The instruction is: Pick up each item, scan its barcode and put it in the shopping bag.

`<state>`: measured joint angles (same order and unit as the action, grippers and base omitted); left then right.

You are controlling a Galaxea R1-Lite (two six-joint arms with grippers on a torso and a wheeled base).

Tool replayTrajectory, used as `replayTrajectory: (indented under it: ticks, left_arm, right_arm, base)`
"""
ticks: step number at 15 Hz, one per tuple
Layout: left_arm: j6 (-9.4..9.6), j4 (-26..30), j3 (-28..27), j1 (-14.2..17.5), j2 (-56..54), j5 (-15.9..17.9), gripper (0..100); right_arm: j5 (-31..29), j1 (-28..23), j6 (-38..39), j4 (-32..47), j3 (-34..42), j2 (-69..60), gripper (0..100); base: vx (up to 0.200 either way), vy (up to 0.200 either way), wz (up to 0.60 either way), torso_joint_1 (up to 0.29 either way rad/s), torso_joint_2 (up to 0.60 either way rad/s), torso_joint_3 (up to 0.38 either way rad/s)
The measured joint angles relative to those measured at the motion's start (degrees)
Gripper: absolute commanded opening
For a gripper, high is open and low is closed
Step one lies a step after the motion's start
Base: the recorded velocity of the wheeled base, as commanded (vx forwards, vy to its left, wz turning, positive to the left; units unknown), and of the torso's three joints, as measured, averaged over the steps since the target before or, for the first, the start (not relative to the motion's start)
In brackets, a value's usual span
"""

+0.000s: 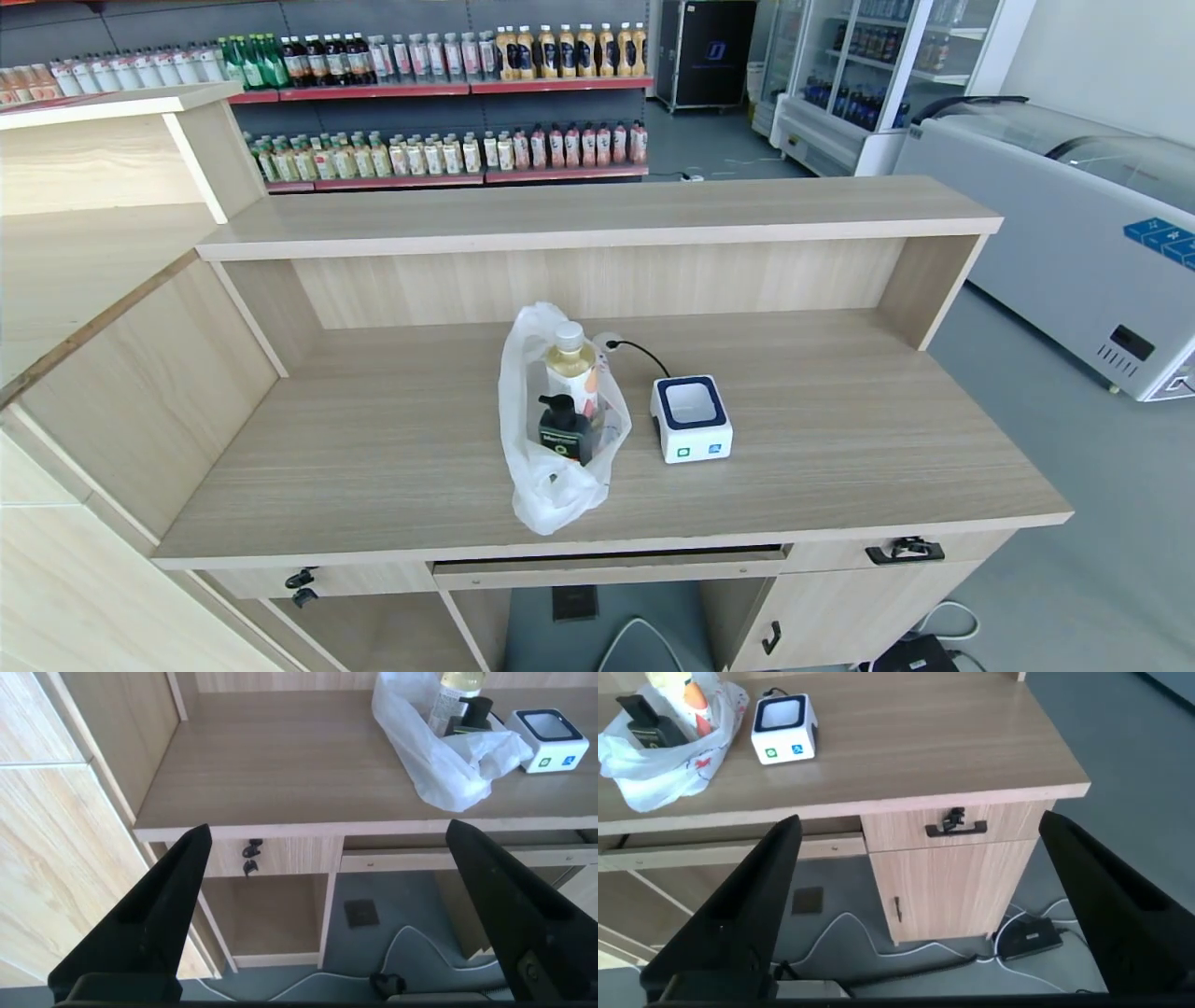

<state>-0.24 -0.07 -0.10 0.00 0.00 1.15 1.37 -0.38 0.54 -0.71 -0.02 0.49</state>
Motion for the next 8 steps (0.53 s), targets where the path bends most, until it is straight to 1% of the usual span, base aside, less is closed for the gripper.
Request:
replayTrajectory:
  ticks: [8]
  left_arm:
    - [0.02,0.00,0.00,0.00,0.00,0.00,100]
  right_arm:
    - [0.02,0.02,-0.13,0.06,0.02,-0.69,100]
  base:
    - [0.000,0.000,0.00,0.000,0.00,0.000]
